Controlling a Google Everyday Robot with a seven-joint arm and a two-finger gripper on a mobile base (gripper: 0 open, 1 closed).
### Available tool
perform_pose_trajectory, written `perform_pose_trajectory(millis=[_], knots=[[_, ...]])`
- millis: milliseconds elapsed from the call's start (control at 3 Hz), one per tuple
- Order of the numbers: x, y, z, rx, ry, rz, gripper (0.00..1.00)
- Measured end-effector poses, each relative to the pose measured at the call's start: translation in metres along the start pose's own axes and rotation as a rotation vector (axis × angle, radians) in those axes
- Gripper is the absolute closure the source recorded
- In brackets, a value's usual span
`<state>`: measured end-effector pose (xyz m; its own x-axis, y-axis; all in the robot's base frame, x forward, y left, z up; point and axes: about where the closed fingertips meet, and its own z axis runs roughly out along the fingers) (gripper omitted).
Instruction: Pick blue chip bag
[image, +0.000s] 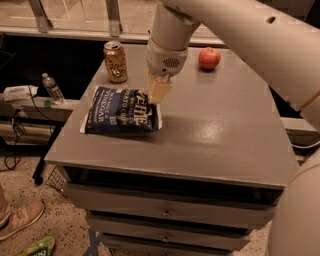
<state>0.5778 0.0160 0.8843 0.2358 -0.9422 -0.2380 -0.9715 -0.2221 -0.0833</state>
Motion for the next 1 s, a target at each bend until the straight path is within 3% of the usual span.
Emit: perform_pose_trajectory(millis=[333,1000], knots=[[0.004,-0.013,-0.036,0.102,0.040,-0.009,1.00],[0.008,-0.022,-0.085,0.226,0.075,-0.017,1.00]])
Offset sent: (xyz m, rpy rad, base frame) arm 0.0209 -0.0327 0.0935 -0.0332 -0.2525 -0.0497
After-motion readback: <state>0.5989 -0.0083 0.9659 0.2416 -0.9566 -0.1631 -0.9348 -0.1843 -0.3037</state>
